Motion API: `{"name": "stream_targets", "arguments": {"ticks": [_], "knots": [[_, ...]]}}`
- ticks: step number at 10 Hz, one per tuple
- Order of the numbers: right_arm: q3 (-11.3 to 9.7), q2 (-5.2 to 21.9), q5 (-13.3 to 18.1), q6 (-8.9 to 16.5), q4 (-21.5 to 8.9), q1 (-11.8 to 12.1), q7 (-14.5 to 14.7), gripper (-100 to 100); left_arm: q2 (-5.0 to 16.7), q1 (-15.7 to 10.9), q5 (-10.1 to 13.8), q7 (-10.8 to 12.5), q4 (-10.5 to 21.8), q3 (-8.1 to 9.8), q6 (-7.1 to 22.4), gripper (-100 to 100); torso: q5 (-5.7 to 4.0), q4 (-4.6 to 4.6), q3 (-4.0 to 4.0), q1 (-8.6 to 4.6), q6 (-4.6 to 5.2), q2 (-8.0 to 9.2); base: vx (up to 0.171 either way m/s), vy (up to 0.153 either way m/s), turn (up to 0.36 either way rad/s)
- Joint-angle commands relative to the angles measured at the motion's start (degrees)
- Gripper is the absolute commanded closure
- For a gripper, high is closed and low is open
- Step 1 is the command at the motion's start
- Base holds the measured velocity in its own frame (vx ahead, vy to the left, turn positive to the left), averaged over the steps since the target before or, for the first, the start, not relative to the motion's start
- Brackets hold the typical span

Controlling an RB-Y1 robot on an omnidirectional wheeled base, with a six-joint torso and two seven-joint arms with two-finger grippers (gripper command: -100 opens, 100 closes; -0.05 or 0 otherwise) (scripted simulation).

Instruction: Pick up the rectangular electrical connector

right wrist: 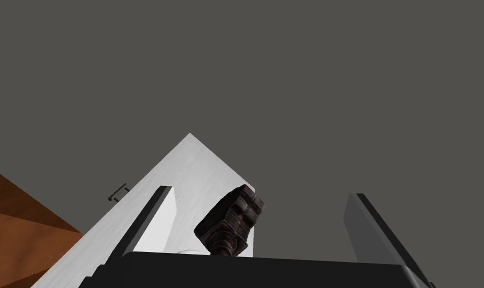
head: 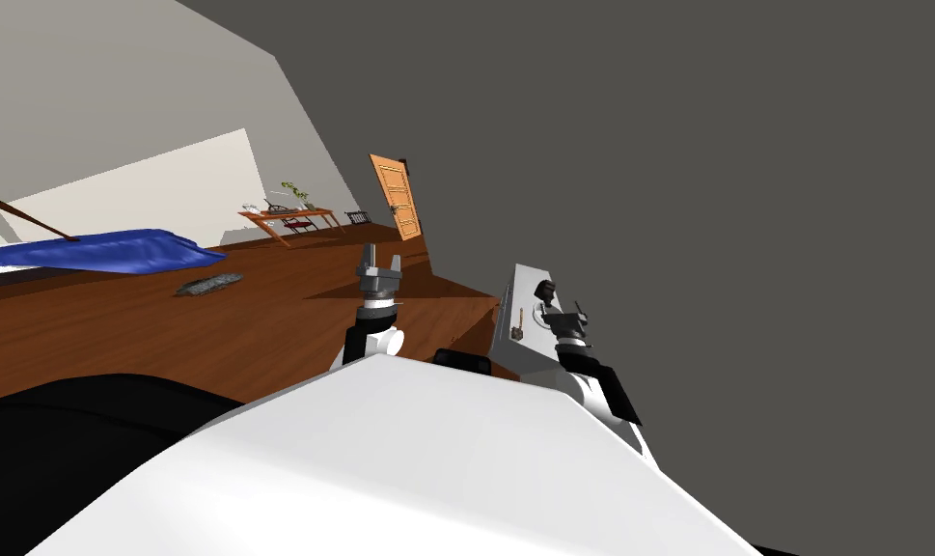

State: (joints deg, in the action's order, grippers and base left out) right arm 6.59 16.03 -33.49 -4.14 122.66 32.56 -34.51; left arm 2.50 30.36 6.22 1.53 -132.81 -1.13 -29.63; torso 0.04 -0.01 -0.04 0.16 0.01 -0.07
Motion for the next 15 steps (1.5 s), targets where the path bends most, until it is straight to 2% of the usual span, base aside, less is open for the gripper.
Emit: {"name": "stream_targets", "arguments": {"ticks": [1, 2, 3, 4, 5, 6, 7, 8, 9, 10, 11, 12, 13, 14, 15], "knots": [[0.7, 1.7, -2.9, 2.1, -2.2, 1.1, -2.9, -100, 0.0, 0.0, 0.0, 0.0, 0.0, 0.0, 0.0, 0, 0.0, 0.0, 0.0, 0.0, 0.0, 0.0, 0.03, 0.062, 0.106], [0.7, 1.7, -3.8, 2.1, -2.2, 1.1, -4.3, -100, 0.0, 0.0, 0.0, 0.0, 0.0, 0.0, 0.0, 0, 0.0, -0.01, -0.01, 0.05, -0.01, -0.02, 0.028, 0.051, 0.058], [1.2, 2.7, -5.7, 4.5, -3.5, 2.3, -5.8, -100, 0.0, 0.0, 0.0, 0.0, 0.0, 0.0, 0.0, 0, 0.01, 0.0, -0.01, 0.02, 0.0, -0.02, 0.039, 0.037, 0.126], [1.2, 2.7, -6.7, 4.5, -3.5, 2.3, -7.3, -100, 0.0, 0.0, 0.0, 0.0, 0.0, 0.0, 0.0, 0, -0.01, -0.01, -0.03, -0.03, -0.01, -0.05, 0.036, 0.03, 0.058], [1.7, 3.7, -8.7, 6.5, -4.7, 3.7, -9.0, -100, 0.0, 0.0, 0.0, 0.0, 0.0, 0.0, 0.0, 0, -0.01, -0.01, -0.03, -0.04, 0.0, -0.05, 0.051, 0.05, 0.123], [1.7, 3.7, -9.6, 6.9, -4.7, 3.7, -10.1, -100, 0.0, 0.0, 0.0, 0.0, 0.0, 0.0, 0.0, 0, -0.01, -0.02, -0.05, 0.0, -0.01, -0.09, 0.045, 0.036, 0.056], [2.1, 4.6, -11.6, 8.6, -5.9, 5.1, -11.9, -100, 0.0, 0.0, 0.0, 0.0, 0.0, 0.0, 0.0, 0, 0.0, -0.02, -0.05, -0.02, 0.0, -0.08, 0.057, 0.036, 0.133], [2.1, 4.6, -12.6, 9.5, -5.9, 5.1, -12.9, -100, 0.0, 0.0, 0.0, 0.0, 0.0, 0.0, 0.0, 0, -0.01, -0.02, -0.06, -0.03, -0.01, -0.11, 0.05, 0.021, 0.073], [2.6, 5.6, -14.7, 11.1, -7.0, 6.7, -14.9, -100, 0.0, 0.0, 0.0, 0.0, 0.0, 0.0, 0.0, 0, -0.01, -0.02, -0.06, -0.08, 0.0, -0.1, 0.057, 0.01, 0.133], [2.6, 5.6, -15.5, 12.0, -7.0, 6.7, -15.6, -100, 0.0, 0.0, 0.0, 0.0, 0.0, 0.0, 0.0, 0, -0.02, -0.02, -0.07, -0.11, -0.01, -0.12, 0.047, 0.007, 0.07], [3.1, 6.5, -17.6, 13.8, -8.1, 8.4, -17.5, -100, 0.0, 0.0, 0.0, 0.0, 0.0, 0.01, 0.0, 0, -0.02, -0.02, -0.05, -0.14, 0.01, -0.08, 0.063, 0.014, 0.129], [3.1, 6.5, -18.4, 14.6, -8.1, 8.4, -18.3, -100, 0.0, 0.0, 0.0, 0.0, 0.0, 0.0, 0.0, 0, -0.03, -0.02, -0.07, -0.12, -0.01, -0.12, 0.06, 0.001, 0.071], [3.6, 7.4, -20.4, 16.7, -9.1, 10.1, -20.3, -100, 0.0, 0.0, 0.0, 0.0, 0.0, 0.01, 0.0, 0, -0.03, -0.03, -0.08, -0.15, 0.0, -0.13, 0.076, -0.003, 0.148], [3.6, 7.4, -21.3, 17.2, -9.1, 10.1, -20.8, -100, 0.0, 0.0, 0.0, 0.0, 0.0, 0.0, 0.0, 0, -0.04, -0.04, -0.1, -0.17, -0.01, -0.18, 0.06, -0.004, 0.074], [4.1, 8.3, -22.7, 19.8, -10.0, 11.9, -22.9, -100, 0.0, 0.0, 0.0, 0.0, 0.0, 0.01, 0.0, 0, -0.03, -0.03, -0.08, -0.16, 0.01, -0.14, 0.072, -0.003, 0.15]]}}
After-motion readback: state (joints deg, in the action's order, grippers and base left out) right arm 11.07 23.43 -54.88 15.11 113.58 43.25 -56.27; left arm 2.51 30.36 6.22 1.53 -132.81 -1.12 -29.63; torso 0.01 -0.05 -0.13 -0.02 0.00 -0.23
